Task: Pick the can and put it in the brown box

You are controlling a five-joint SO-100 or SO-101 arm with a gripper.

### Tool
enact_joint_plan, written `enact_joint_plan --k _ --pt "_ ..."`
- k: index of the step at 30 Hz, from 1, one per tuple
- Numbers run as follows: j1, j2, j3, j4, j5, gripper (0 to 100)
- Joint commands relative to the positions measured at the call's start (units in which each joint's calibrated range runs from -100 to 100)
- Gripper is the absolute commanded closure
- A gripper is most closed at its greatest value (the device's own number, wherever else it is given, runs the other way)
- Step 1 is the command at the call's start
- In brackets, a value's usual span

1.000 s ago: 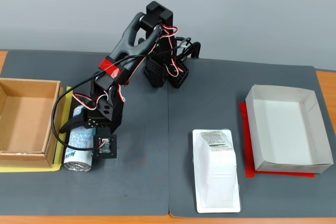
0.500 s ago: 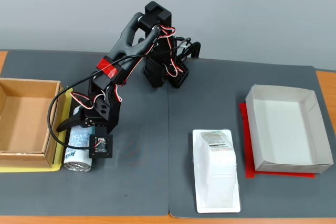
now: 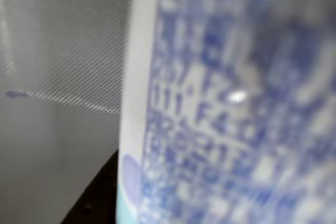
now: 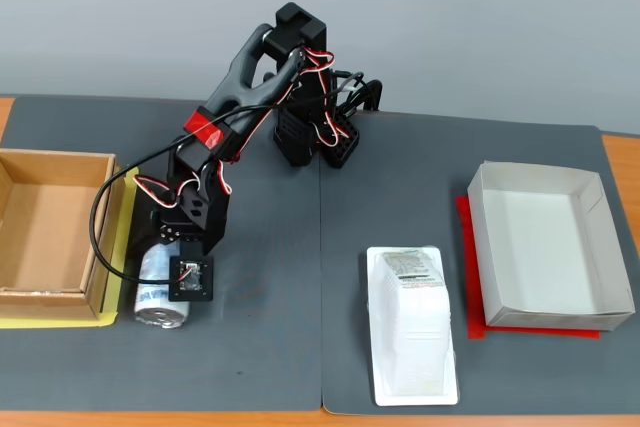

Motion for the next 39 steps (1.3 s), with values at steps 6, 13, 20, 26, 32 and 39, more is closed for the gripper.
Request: enact_joint_plan --k 6,13,20,26,32,39 --pt "0.15 -0.20 -2.41 -0.32 -0.08 82" --pt "-0.09 -0.62 -2.41 0.03 -0.08 83" --pt "-1.07 -1.38 -2.77 0.46 -2.26 83" --pt "-1.88 -4.52 -3.13 0.46 -3.93 83" --pt "-2.94 -8.92 -3.13 0.55 -3.57 83" --pt "-2.94 -14.34 -3.22 0.55 -1.22 83"
